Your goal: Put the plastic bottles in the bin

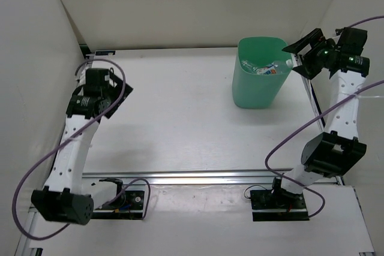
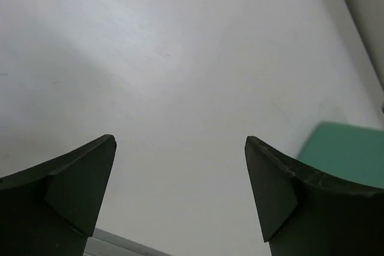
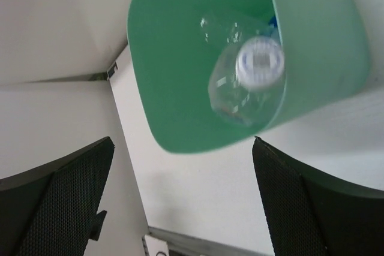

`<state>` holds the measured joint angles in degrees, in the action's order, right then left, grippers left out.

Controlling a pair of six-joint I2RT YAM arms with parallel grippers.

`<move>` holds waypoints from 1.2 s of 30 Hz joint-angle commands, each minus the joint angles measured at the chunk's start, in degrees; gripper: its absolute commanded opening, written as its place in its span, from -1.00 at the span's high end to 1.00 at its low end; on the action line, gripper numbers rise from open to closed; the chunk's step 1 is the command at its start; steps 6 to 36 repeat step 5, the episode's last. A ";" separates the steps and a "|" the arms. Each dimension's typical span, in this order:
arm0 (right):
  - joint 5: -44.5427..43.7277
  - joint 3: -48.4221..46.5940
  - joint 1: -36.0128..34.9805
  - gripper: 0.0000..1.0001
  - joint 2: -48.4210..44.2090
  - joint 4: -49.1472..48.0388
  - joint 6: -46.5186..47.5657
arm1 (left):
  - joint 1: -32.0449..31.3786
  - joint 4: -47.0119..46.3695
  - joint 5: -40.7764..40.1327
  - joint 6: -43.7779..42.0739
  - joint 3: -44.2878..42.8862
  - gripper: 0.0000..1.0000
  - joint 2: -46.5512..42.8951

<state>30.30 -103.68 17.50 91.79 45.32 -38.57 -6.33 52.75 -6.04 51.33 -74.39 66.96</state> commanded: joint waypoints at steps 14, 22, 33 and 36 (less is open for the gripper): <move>0.54 5.50 -0.71 -1.00 -8.47 1.44 -2.83 | -2.10 -0.35 -35.76 0.96 11.34 -1.00 -14.82; 0.54 5.50 -0.71 -1.00 -8.47 1.44 -2.83 | -2.10 -0.35 -35.76 0.96 11.34 -1.00 -14.82; 0.54 5.50 -0.71 -1.00 -8.47 1.44 -2.83 | -2.10 -0.35 -35.76 0.96 11.34 -1.00 -14.82; 0.54 5.50 -0.71 -1.00 -8.47 1.44 -2.83 | -2.10 -0.35 -35.76 0.96 11.34 -1.00 -14.82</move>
